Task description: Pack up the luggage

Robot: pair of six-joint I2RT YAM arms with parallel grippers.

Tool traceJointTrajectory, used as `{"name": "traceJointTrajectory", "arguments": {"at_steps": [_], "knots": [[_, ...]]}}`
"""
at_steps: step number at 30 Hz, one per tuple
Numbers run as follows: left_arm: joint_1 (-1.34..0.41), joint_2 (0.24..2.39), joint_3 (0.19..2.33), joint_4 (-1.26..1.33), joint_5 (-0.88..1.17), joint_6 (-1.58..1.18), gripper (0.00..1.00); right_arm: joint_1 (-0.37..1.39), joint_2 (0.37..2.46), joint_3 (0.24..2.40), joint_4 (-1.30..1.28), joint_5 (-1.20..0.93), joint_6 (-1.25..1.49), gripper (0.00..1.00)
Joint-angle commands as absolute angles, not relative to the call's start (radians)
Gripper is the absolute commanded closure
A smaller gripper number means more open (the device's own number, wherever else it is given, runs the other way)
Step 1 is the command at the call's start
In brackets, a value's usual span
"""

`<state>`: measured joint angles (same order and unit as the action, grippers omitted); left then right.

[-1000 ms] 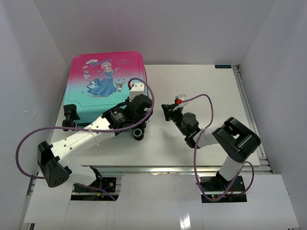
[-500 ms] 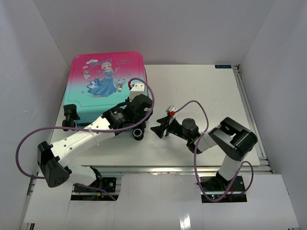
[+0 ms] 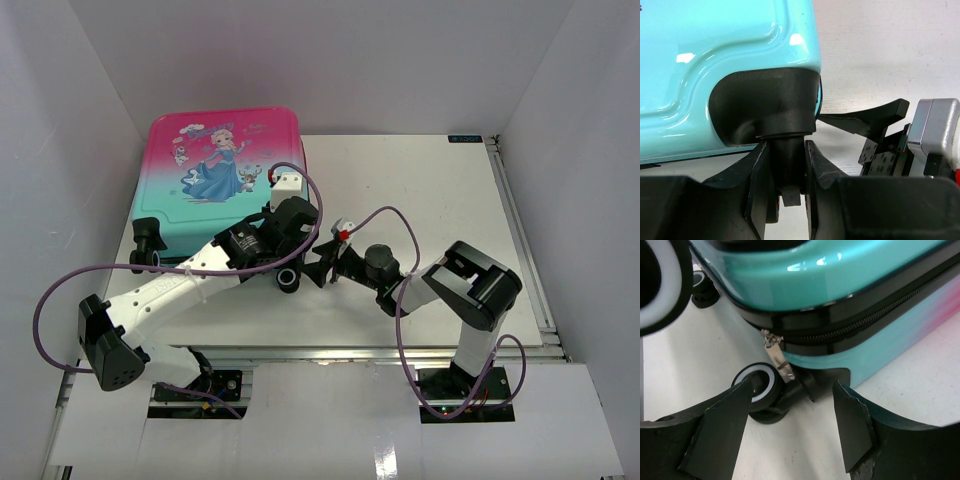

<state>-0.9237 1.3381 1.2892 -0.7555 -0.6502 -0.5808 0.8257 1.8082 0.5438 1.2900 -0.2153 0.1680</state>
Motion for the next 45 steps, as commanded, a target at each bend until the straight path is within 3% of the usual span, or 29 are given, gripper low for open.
{"name": "traceJointTrajectory", "arguments": {"at_steps": [1,8,15,21,28,31,45], "knots": [[-0.93,1.285,1.385,-0.623,-0.695,-0.533,1.0,0.844,1.822,0.595,1.677,-0.172,0.155,0.28],[-0.93,1.283,1.388,-0.614,-0.686,-0.528,1.0,0.884,1.877,0.673,1.623,-0.096,0.144,0.3],[-0.93,1.296,1.39,-0.607,-0.677,-0.526,1.0,0.933,1.897,0.717,1.56,0.072,0.115,0.38],[-0.933,1.295,1.39,-0.599,-0.672,-0.527,1.0,0.96,1.9,0.715,1.581,0.197,0.117,0.63],[-0.939,1.298,1.393,-0.593,-0.67,-0.526,1.0,0.979,1.894,0.703,1.609,0.257,0.096,0.79],[-0.94,1.295,1.391,-0.592,-0.671,-0.525,1.0,0.979,1.891,0.693,1.623,0.266,0.09,0.91],[-0.94,1.214,1.333,-0.605,-0.735,-0.528,1.0,0.962,1.76,0.582,1.604,0.491,0.005,0.92]]}}
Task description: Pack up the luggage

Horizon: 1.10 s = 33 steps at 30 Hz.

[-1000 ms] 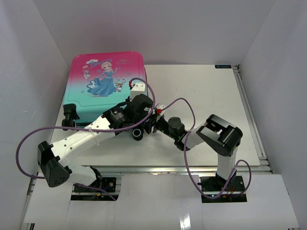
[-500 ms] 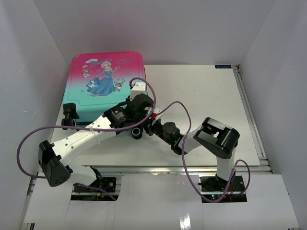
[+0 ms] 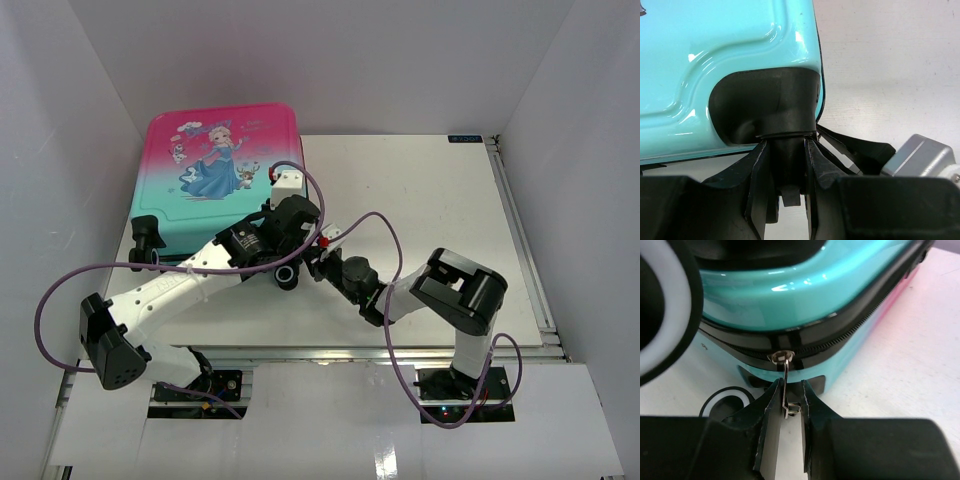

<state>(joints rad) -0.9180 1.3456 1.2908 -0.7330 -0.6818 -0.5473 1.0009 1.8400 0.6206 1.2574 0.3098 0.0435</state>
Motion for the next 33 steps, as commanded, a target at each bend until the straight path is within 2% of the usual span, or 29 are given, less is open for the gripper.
{"name": "traceJointTrajectory", "arguments": {"at_steps": [1,10,19,28,33], "knots": [[-0.94,1.213,1.331,-0.606,-0.736,-0.528,1.0,0.962,1.755,0.574,1.61,0.489,0.005,0.92],[-0.94,1.182,1.3,-0.612,-0.732,-0.532,1.0,0.931,1.736,0.607,1.535,0.515,-0.037,0.92],[-0.94,1.157,1.28,-0.62,-0.738,-0.54,1.0,0.928,1.699,0.516,1.526,0.563,0.029,0.92],[-0.94,1.131,1.247,-0.639,-0.754,-0.546,1.0,0.892,1.698,0.596,1.435,0.557,-0.025,0.92],[-0.94,1.109,1.235,-0.654,-0.765,-0.549,1.0,0.891,1.677,0.549,1.408,0.569,-0.007,0.92]]}}
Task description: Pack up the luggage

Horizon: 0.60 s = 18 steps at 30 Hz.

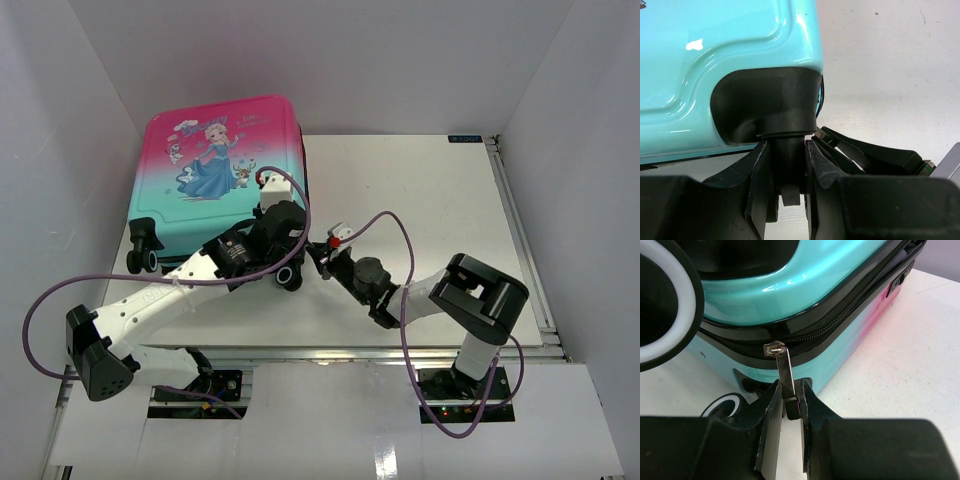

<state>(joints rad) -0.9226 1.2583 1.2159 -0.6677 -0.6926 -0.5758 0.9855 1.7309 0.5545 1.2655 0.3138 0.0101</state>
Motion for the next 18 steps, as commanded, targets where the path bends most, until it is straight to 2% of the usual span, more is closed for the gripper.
{"name": "traceJointTrajectory", "arguments": {"at_steps": [1,5,11,18], "knots": [[-0.94,1.108,1.238,-0.656,-0.764,-0.548,1.0,0.891,1.674,0.533,1.416,0.571,0.01,0.92],[-0.94,1.11,1.246,-0.663,-0.751,-0.543,1.0,0.89,1.677,0.483,1.446,0.576,0.015,0.92],[-0.94,1.123,1.253,-0.677,-0.749,-0.538,1.0,0.871,1.736,0.518,1.492,0.572,-0.136,0.92],[-0.94,1.137,1.258,-0.686,-0.753,-0.534,1.0,0.782,1.828,0.414,1.739,0.424,-0.169,0.92]]}}
